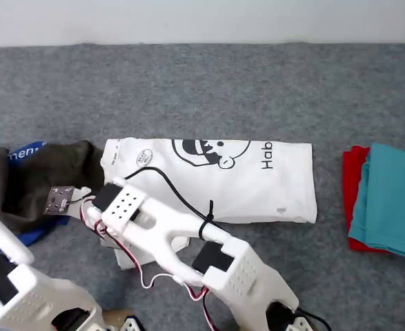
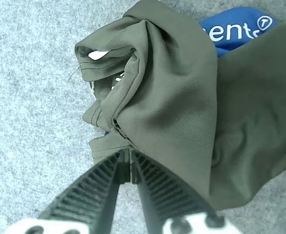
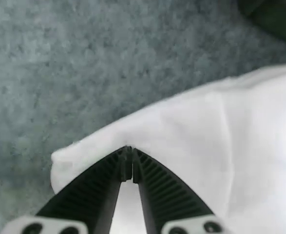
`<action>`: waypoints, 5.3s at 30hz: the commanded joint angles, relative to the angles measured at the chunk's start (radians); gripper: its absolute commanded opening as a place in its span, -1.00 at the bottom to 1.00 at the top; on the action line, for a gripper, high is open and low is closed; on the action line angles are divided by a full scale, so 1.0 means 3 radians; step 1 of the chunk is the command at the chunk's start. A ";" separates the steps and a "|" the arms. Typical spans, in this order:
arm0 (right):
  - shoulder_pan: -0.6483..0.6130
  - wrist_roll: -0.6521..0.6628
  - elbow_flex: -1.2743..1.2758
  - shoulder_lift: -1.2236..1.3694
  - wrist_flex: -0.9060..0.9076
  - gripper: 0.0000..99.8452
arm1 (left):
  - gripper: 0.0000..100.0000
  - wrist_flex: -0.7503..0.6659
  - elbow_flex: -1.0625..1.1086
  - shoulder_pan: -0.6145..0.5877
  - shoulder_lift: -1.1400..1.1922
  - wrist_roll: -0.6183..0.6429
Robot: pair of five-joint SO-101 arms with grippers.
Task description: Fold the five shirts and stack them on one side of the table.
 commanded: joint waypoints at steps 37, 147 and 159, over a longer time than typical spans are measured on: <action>-0.0263 0.0092 0.0358 -0.0478 0.0754 -0.42 | -0.97 -0.0225 0.0166 0.0005 -0.0077 -0.0128; 0.0565 0.0399 -0.2056 0.0611 0.1557 -0.98 | -0.97 -0.0210 0.0171 0.0107 -0.0077 -0.0245; 0.1409 0.0736 -0.2076 0.1082 0.0724 -0.98 | -0.97 -0.0215 0.0171 0.0107 -0.0066 -0.0251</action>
